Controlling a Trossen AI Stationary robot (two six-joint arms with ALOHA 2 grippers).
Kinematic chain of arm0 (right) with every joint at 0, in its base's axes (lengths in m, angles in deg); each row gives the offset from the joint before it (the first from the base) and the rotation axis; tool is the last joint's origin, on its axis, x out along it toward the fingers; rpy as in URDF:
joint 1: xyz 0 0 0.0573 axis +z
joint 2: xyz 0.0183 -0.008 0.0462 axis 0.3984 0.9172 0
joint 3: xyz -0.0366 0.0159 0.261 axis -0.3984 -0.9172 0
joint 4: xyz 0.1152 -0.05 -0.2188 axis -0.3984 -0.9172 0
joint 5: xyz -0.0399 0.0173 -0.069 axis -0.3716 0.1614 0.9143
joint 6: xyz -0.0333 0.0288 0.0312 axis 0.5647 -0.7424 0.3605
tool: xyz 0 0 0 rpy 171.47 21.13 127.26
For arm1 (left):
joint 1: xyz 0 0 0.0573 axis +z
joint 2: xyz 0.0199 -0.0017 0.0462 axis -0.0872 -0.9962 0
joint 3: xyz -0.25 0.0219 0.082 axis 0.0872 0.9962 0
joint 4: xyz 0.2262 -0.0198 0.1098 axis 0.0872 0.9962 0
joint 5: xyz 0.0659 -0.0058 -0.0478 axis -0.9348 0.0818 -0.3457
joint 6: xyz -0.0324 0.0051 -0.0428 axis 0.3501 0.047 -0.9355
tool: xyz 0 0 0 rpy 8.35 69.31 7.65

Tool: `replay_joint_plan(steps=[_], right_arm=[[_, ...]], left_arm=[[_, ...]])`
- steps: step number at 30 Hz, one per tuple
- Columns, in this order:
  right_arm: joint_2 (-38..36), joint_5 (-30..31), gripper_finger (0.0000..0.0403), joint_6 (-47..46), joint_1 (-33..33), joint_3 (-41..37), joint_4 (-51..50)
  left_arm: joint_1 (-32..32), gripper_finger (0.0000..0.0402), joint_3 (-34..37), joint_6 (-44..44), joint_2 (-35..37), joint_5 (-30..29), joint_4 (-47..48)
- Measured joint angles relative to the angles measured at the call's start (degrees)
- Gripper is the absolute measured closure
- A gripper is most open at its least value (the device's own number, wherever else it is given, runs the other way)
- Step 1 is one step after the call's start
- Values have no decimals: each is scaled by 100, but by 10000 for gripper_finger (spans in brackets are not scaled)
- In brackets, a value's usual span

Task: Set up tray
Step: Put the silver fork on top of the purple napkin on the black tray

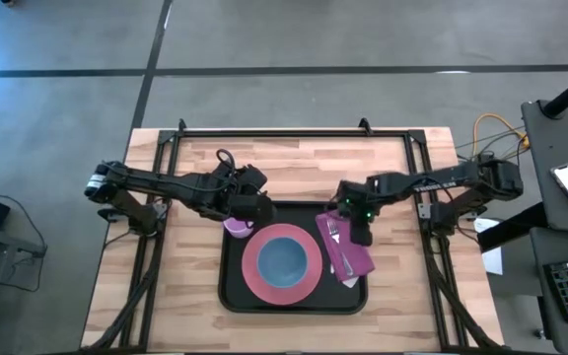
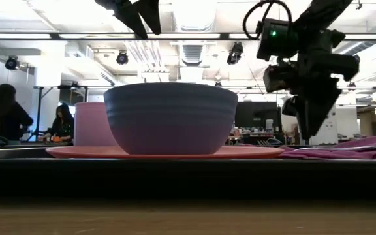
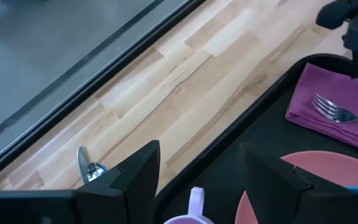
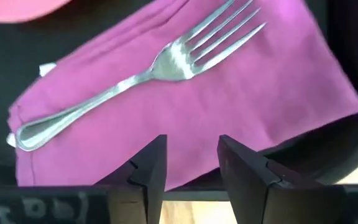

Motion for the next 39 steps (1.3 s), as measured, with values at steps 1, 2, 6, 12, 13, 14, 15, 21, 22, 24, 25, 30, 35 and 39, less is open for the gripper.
replay_joint_plan(steps=[1,2,6,12,13,14,15,21,22,24,25,30,35,39], right_arm=[[18,78,272,-44,114,0,-2],[52,111,273,-84,213,0,41],[258,202,273,-301,527,0,266],[825,204,272,-623,824,9,469],[907,200,271,-687,862,28,481],[985,200,271,-746,901,34,481],[1043,211,271,-800,952,41,482],[1053,86,275,-1074,1204,190,737],[1049,89,275,-1075,1230,234,795],[1040,108,275,-1076,1264,351,953],[1044,113,275,-1095,1269,411,1040],[1285,101,275,-1426,1339,590,1303],[1411,-54,275,-1584,1401,876,1402],[1182,176,275,-1550,1474,1049,1045]], left_arm=[[0,205,0,1,1,0,1],[0,205,0,1,1,-1,3],[0,205,0,1,1,0,1],[-4,205,7,1,1,0,6],[-6,205,7,1,1,0,4],[-9,205,7,1,1,0,5],[-9,205,7,0,3,0,4],[-17,205,9,1,23,1,6],[-19,205,9,1,25,2,8],[-24,205,9,1,25,2,19],[-33,205,9,12,25,2,32],[-46,205,9,106,25,4,49],[-125,205,9,103,28,40,340],[-247,205,9,-62,30,70,691]])
